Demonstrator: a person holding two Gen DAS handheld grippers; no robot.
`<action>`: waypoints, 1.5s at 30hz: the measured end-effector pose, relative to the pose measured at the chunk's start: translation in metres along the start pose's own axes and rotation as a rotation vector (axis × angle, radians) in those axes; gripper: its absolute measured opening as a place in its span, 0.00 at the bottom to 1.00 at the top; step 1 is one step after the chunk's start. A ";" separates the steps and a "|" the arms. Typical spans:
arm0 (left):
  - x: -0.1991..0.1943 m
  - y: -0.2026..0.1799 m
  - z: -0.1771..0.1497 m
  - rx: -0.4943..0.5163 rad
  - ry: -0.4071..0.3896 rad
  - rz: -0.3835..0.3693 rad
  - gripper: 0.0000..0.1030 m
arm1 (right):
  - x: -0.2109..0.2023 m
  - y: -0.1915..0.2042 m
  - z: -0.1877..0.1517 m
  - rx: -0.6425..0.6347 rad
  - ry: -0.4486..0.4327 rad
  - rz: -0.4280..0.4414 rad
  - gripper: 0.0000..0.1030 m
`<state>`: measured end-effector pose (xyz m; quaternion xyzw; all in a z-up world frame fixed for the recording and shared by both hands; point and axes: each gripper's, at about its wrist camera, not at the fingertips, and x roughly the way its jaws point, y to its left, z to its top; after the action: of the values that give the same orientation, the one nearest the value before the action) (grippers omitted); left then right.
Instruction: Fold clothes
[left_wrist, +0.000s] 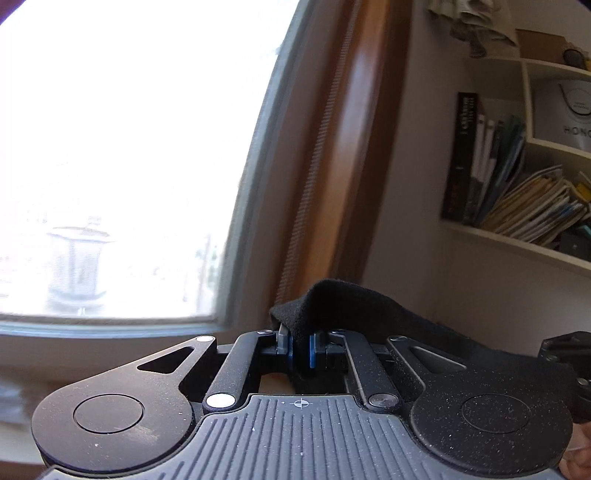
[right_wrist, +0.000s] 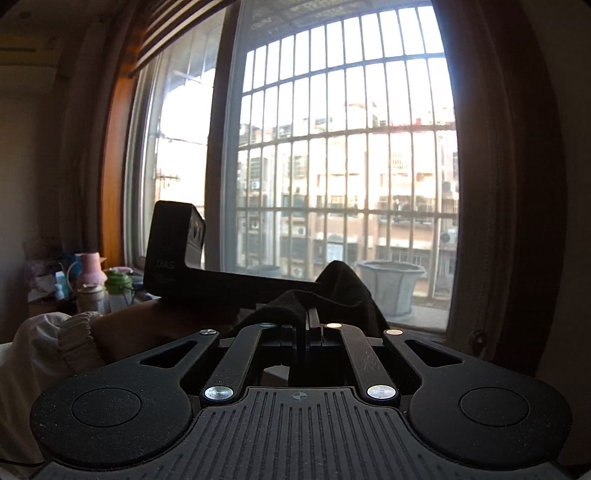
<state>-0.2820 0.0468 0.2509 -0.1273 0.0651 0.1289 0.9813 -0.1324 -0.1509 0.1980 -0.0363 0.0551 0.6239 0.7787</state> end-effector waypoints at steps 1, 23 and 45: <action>-0.005 0.008 -0.004 -0.001 0.011 0.009 0.07 | 0.008 0.005 -0.003 0.001 0.010 0.014 0.04; -0.107 0.179 -0.137 -0.043 0.350 0.278 0.15 | 0.144 0.152 -0.193 -0.029 0.469 0.307 0.47; -0.134 0.164 -0.143 -0.019 0.324 0.335 0.68 | 0.178 0.172 -0.175 -0.223 0.320 0.239 0.07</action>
<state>-0.4684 0.1303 0.0975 -0.1429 0.2409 0.2682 0.9217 -0.2691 0.0374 0.0029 -0.2138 0.1126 0.7002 0.6719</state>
